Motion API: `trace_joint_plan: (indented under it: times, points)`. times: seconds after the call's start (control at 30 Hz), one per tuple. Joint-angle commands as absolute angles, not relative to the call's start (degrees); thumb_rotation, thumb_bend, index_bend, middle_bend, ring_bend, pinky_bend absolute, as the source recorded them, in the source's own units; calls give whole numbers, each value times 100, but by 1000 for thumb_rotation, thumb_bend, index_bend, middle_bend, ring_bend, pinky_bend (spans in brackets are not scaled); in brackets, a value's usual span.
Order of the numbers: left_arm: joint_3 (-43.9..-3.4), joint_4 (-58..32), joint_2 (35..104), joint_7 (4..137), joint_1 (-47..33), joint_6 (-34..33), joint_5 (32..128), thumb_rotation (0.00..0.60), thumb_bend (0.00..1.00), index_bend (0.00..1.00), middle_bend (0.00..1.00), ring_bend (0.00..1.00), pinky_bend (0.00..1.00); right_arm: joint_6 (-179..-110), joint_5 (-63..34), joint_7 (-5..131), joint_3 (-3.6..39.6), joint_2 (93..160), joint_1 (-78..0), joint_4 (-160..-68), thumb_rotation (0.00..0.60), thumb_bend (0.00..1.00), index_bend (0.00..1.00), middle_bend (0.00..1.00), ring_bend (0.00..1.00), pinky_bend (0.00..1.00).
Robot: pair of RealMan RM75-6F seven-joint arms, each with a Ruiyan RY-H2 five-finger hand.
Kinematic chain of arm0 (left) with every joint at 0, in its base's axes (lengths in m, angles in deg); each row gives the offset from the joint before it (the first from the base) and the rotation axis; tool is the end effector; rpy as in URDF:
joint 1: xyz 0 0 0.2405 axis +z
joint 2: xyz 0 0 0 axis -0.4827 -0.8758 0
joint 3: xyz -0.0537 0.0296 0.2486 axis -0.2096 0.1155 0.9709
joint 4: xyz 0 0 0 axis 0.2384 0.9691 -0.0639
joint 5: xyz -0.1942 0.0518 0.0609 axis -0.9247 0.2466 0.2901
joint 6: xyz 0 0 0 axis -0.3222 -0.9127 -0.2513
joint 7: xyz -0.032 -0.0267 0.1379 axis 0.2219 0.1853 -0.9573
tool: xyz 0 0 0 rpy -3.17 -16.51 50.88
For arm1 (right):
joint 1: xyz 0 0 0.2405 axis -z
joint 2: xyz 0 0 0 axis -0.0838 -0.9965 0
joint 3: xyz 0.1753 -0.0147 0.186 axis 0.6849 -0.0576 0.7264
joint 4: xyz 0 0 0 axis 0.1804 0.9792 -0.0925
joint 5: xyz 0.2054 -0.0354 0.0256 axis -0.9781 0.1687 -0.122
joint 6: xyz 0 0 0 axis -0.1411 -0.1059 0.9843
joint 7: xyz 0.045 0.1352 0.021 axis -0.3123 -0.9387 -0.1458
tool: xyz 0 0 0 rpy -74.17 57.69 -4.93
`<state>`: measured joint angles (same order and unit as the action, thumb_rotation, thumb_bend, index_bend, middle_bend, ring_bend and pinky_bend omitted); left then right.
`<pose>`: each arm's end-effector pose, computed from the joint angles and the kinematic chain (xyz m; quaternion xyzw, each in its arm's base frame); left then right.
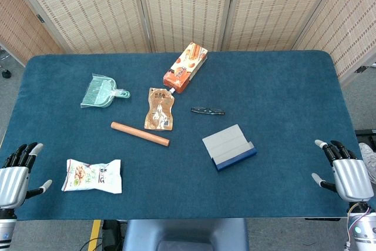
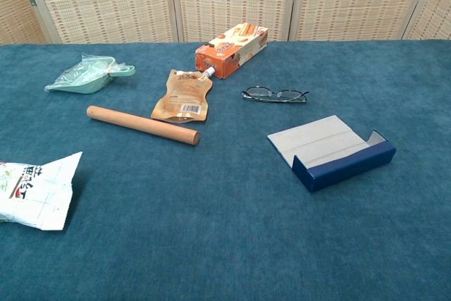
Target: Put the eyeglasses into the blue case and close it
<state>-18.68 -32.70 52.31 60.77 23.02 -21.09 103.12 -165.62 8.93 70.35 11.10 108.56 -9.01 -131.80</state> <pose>-0.3083 0.1874 0.1502 -0.6124 -0.3464 -0.3484 0.6193 -0.3114 -0.1793 0.1549 0.6084 -0.3603 0.3629 0.6070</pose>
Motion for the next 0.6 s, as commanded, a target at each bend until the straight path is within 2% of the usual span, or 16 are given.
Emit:
trace_joint_plan:
  times: [0.03, 0.33, 0.43, 0.5, 0.6]
  points:
    - [-1876, -3235, 5251, 6129, 2293, -2127, 10343, 600, 196, 141, 132, 102, 216, -16556, 900, 7008, 1112, 10858, -908, -13184, 600, 166, 169, 298, 220, 327]
    - [-1848, -3233, 5234, 6183, 2332, -2185, 10383, 600, 196, 144, 132, 102, 216, -16627, 1100, 6929, 1095, 10867, -943, -13164, 600, 169, 169, 315, 240, 327]
    - [-1841, -3243, 5219, 6226, 2341, -2188, 10389, 600, 196, 144, 132, 103, 216, -16631, 1176, 6936, 1095, 10859, -976, -13178, 600, 182, 169, 317, 276, 330]
    - [-1842, -3242, 5217, 6300, 2339, -2197, 10414, 600, 196, 145, 132, 102, 216, -16649, 1220, 6971, 1118, 10870, -1005, -13176, 600, 188, 169, 338, 347, 403]
    - [-1842, -3217, 5216, 6366, 2333, -2224, 10471, 600, 196, 148, 132, 102, 216, -16567, 1245, 7046, 1148, 10868, -1092, -13206, 600, 197, 169, 377, 474, 591]
